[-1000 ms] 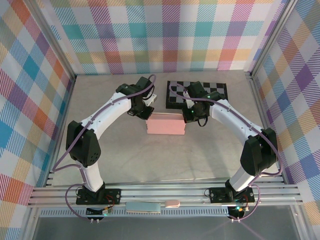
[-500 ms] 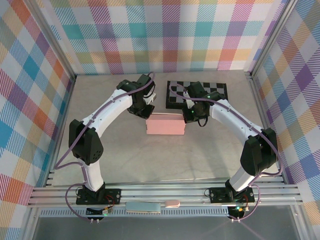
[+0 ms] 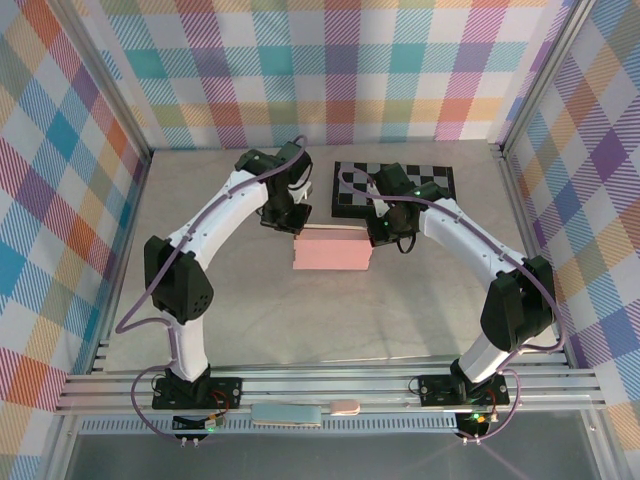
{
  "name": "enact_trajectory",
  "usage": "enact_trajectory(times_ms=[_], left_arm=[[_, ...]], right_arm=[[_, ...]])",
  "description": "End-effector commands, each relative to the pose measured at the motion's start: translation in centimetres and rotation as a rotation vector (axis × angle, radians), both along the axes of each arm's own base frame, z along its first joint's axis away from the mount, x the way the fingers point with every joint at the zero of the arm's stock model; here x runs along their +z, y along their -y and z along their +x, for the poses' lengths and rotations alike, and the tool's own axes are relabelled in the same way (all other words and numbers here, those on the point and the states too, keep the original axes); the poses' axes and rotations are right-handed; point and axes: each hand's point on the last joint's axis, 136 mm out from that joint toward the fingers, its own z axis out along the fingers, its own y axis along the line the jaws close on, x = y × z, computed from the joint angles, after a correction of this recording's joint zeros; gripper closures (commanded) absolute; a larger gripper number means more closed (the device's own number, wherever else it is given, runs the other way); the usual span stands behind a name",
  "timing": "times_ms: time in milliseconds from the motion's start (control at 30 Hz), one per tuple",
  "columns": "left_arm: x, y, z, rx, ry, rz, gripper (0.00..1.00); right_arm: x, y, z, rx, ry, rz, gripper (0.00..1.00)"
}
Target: Fold the paper box
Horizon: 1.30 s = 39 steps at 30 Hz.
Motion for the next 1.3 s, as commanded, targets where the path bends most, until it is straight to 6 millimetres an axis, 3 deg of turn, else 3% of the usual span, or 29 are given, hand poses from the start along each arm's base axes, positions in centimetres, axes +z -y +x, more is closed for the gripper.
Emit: enact_trajectory(times_ms=[0, 367, 1267], left_arm=[[0.5, 0.5, -0.9, 0.034, -0.073, -0.036, 0.95], [0.8, 0.9, -1.7, 0.063, -0.165, -0.052, 0.95], [1.2, 2.0, -1.4, 0.123, -0.248, -0.131, 0.95]], right_arm=[[0.5, -0.8, -0.2, 0.047, 0.000, -0.014, 1.00], [0.7, -1.2, 0.2, 0.071, 0.011, -0.036, 1.00], [0.2, -2.0, 0.0, 0.097, 0.006, -0.052, 1.00]])
